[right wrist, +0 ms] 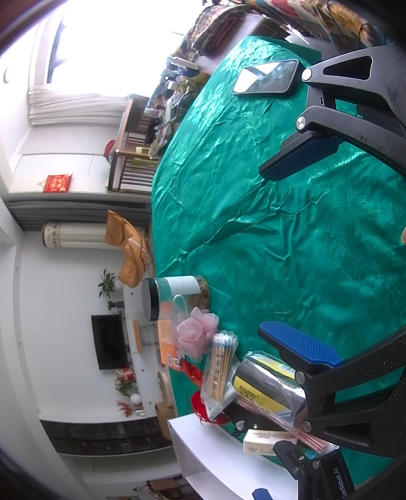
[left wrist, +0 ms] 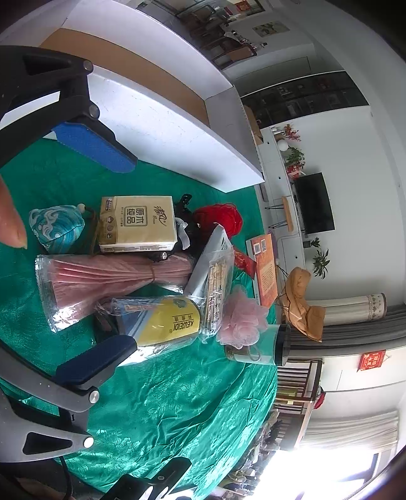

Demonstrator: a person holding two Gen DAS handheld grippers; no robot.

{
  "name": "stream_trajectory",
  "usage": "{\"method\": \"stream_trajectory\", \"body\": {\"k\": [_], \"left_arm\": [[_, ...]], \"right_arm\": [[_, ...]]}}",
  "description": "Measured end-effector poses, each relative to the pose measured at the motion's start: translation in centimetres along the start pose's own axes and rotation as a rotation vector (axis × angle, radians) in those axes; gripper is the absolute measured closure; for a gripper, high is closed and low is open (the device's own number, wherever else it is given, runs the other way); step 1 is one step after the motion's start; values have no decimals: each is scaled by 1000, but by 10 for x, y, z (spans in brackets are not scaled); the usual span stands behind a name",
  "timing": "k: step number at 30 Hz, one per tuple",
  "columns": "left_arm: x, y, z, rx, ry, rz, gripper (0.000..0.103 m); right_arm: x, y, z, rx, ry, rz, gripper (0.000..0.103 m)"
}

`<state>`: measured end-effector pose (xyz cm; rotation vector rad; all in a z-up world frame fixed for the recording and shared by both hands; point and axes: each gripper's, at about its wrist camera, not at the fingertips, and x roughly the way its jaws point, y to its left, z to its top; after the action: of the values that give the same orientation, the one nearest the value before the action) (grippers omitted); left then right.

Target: Organize soft objects

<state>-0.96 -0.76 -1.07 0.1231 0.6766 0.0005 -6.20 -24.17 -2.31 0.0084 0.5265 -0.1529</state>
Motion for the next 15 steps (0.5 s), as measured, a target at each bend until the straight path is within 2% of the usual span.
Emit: {"method": "stream_trajectory", "body": {"k": [15], "left_arm": [[6,-5,-6,24,40,9,0]], "right_arm": [[-1,1,-1,3,-1,4,10]]}}
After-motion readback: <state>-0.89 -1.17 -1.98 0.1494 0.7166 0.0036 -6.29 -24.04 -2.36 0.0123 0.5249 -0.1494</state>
